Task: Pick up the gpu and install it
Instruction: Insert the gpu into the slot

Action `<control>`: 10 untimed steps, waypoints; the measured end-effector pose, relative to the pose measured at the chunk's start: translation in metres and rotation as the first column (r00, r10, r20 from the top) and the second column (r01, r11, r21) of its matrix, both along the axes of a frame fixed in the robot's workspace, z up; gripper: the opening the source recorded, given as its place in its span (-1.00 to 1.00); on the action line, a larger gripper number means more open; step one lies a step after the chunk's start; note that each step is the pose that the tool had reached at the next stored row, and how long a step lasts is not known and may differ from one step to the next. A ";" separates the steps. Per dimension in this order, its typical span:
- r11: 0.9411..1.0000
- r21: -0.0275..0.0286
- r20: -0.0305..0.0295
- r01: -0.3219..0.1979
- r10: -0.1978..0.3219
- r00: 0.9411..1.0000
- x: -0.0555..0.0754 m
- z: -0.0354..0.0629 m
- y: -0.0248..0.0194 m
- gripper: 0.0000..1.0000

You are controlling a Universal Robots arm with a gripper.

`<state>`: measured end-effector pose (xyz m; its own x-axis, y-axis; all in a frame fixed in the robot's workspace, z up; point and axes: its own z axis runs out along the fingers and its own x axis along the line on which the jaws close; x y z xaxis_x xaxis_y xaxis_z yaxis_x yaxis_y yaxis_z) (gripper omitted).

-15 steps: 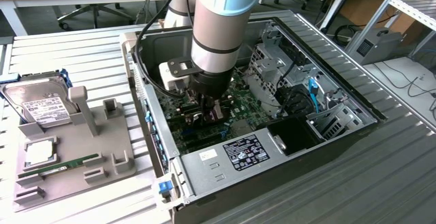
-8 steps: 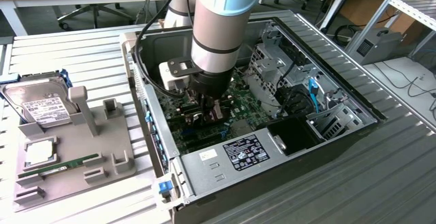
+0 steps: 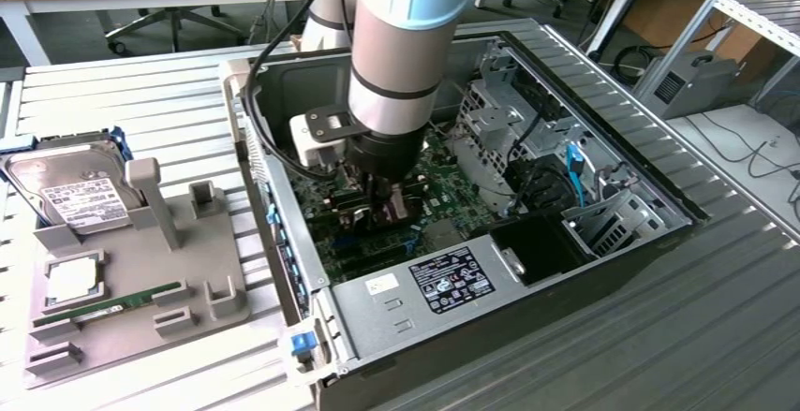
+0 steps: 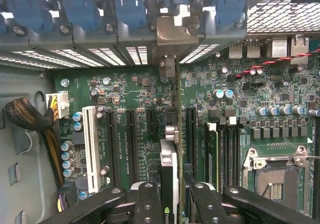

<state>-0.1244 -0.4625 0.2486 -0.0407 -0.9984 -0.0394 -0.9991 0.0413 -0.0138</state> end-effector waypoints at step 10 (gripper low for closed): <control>1.000 0.000 0.000 0.000 0.000 1.000 -0.001 -0.0004 0.0001 -0.47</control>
